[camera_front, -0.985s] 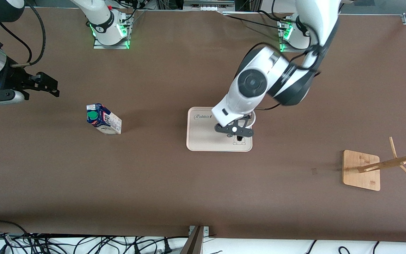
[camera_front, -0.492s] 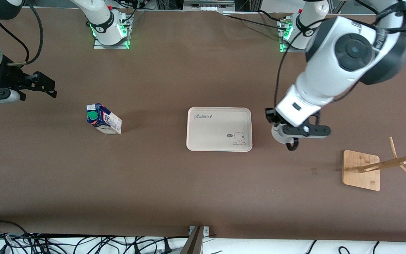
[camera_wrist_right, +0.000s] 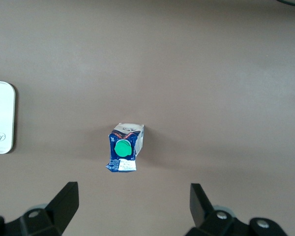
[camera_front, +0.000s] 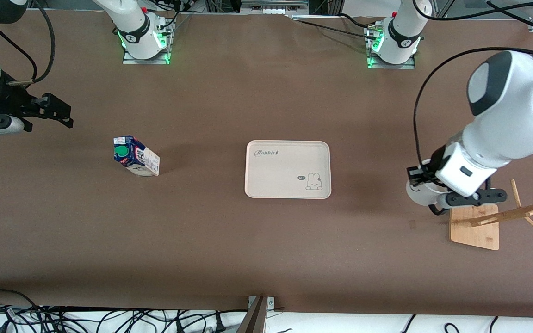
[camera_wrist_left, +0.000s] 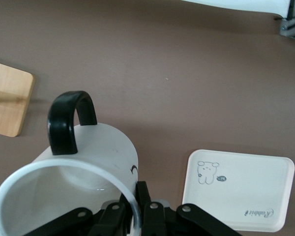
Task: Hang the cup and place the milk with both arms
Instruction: 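Lift the white mug with the left gripper toward the wooden stand, then hook the mug handle onto a peg of the wooden stand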
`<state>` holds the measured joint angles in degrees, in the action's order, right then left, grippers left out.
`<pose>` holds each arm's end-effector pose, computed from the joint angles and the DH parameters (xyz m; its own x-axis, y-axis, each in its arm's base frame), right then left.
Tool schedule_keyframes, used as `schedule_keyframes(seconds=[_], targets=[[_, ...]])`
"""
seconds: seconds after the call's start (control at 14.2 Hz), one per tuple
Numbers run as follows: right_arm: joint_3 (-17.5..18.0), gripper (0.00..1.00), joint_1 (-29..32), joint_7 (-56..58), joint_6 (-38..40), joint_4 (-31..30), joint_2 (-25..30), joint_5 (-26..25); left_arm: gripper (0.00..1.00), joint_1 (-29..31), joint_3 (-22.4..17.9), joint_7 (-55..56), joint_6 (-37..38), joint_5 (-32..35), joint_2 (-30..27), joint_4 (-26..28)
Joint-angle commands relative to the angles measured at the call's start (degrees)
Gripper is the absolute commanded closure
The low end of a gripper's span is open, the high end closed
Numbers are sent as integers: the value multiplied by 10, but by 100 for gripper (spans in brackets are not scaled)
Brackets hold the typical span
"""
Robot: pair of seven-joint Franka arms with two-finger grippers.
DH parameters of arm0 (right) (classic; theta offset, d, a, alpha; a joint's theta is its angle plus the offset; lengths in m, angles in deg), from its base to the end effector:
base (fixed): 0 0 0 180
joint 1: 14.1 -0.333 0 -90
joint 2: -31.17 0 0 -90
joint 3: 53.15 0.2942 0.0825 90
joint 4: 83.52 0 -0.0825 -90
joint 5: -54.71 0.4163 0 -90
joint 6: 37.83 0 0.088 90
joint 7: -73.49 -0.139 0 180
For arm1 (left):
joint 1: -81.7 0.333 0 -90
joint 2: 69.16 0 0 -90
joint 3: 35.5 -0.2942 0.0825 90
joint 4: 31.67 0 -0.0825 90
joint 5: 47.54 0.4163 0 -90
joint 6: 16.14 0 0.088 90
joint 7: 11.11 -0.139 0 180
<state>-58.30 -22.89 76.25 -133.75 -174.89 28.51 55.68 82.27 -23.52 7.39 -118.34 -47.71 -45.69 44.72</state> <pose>0.6082 0.0418 0.5402 0.9934 0.1099 0.0337 0.1104 -0.9938 -0.0111 0.6997 -0.1195 0.4500 0.9895 0.1436 0.0189 0.1411 -0.9853 0.0966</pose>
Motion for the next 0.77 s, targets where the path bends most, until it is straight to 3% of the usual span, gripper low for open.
schedule_keyframes(seconds=[0.0, 0.35, 0.7], targets=[[13, 0, 13, -6, 6, 8, -2, -7, 100, 30, 8, -56, -20, -2, 7, 1], [12, 0, 14, -5, 6, 8, -4, -7, 100, 76, 8, -96, -23, -32, 22, -18], [12, 0, 14, -6, 6, 8, -4, -6, 100, 152, 10, -138, 4, -119, 18, -20]])
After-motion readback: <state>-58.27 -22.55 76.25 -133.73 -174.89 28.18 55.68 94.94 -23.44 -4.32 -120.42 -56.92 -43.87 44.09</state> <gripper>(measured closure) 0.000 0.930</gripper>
